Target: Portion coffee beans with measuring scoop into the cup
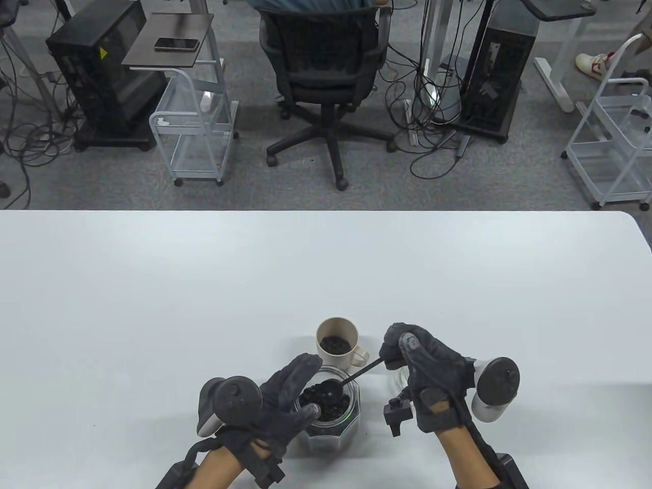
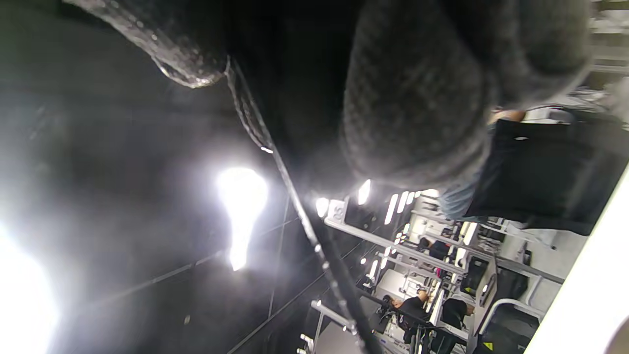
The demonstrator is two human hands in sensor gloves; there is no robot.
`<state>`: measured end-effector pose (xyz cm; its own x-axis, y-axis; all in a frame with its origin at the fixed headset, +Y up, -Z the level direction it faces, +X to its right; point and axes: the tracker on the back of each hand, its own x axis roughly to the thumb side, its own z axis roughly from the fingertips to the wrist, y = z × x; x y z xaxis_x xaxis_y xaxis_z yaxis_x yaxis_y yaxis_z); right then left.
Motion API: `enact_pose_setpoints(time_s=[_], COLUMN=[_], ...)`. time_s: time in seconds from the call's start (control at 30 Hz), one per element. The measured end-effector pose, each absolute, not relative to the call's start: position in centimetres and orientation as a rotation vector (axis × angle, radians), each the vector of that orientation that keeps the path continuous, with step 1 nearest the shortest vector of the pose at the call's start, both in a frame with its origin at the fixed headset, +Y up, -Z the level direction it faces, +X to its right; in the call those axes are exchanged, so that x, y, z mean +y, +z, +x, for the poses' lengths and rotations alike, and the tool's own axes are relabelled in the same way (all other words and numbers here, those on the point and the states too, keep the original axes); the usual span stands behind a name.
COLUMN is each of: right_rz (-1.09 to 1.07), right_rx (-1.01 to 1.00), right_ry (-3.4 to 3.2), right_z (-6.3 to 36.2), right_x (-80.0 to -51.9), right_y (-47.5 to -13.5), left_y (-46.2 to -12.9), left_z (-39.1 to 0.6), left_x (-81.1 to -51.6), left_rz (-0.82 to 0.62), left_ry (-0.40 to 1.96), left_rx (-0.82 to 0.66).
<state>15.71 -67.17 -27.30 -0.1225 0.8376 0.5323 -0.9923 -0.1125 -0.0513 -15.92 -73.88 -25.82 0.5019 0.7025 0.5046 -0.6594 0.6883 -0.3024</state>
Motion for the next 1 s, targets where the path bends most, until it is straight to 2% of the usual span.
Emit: enact_pose_setpoints(time_s=[0.33, 0.53, 0.77, 1.0], right_rz=[0.714, 0.843, 0.88, 0.823], right_rx=[-0.554, -0.544, -0.441, -0.321], right_ry=[1.868, 1.978, 2.048, 2.015], right_z=[12.6, 11.0, 10.0, 9.6], right_x=[-65.7, -65.6, -66.7, -67.4], right_y=[-25.5, -24.9, -25.3, -25.8], left_y=[-25.8, -25.8, -25.8, -25.8], left_z=[-15.9, -15.9, -15.9, -15.9], left_x=[-73.9, -73.9, -73.9, -73.9], left_rz=[-0.074, -0.074, -0.074, -0.073], left_ry=[0.824, 0.824, 0.824, 0.824], left_rx=[-0.643, -0.643, -0.643, -0.64])
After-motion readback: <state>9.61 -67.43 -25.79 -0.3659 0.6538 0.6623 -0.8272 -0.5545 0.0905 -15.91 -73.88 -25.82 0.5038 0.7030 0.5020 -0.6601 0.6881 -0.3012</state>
